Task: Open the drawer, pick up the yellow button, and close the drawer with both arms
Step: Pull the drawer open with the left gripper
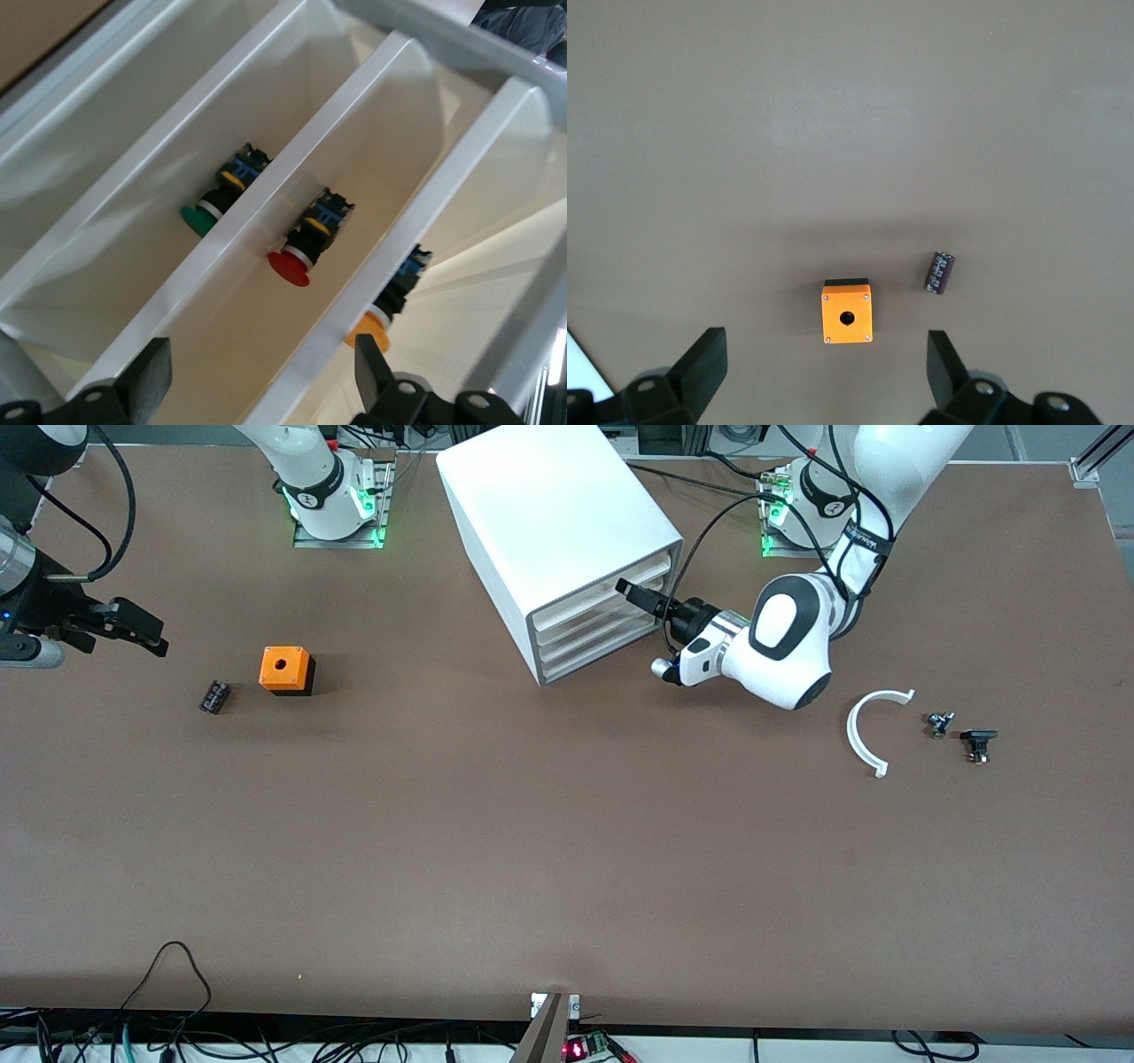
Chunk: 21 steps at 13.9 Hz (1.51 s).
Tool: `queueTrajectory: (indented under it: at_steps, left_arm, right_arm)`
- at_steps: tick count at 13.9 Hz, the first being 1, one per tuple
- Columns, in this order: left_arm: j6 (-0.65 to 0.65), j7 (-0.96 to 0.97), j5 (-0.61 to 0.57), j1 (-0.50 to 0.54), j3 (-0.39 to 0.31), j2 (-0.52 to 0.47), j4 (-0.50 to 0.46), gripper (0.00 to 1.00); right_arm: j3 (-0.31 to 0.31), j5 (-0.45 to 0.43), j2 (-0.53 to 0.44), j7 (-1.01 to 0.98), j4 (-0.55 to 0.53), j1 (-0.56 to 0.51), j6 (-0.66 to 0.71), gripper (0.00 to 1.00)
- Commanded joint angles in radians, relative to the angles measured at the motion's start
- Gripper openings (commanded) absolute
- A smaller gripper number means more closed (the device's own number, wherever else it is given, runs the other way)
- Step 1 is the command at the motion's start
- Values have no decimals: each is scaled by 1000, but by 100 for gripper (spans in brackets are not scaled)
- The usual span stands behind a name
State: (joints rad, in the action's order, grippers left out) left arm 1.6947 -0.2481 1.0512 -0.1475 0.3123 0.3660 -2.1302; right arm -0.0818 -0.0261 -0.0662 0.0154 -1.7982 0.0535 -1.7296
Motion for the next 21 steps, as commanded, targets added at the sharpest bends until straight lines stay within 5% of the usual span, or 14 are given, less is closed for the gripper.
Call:
queueTrajectory:
  at_steps: [1, 2, 4, 5, 18, 19, 20, 21]
  left_arm:
    - [26, -28, 32, 5, 19, -24, -45, 77]
    - [26, -28, 32, 5, 19, -24, -50, 60]
    - [25, -26, 30, 5, 18, -25, -50, 7]
    - [26, -26, 27, 5, 18, -25, -47, 0]
    - [212, -11, 13, 51, -151, -48, 81, 0]
    - [215, -10, 13, 55, -154, -48, 84, 21]
    - [215, -22, 13, 60, -159, -53, 82, 99]
    - [215, -22, 12, 62, -159, -56, 84, 100]
  right_arm:
    - [4, 14, -1, -17, 8, -1, -1, 100]
    - [4, 15, -1, -17, 8, -1, -1, 100]
    - [4, 21, -1, -12, 8, -1, 4, 100]
    - [4, 21, -1, -12, 10, -1, 5, 100]
    - [5, 75, 0, -18, 20, 20, 25, 100]
    - [7, 107, 11, -20, 20, 25, 25, 100]
    - [22, 113, 22, -20, 20, 60, 25, 100]
    - [27, 113, 31, -18, 20, 96, 21, 100]
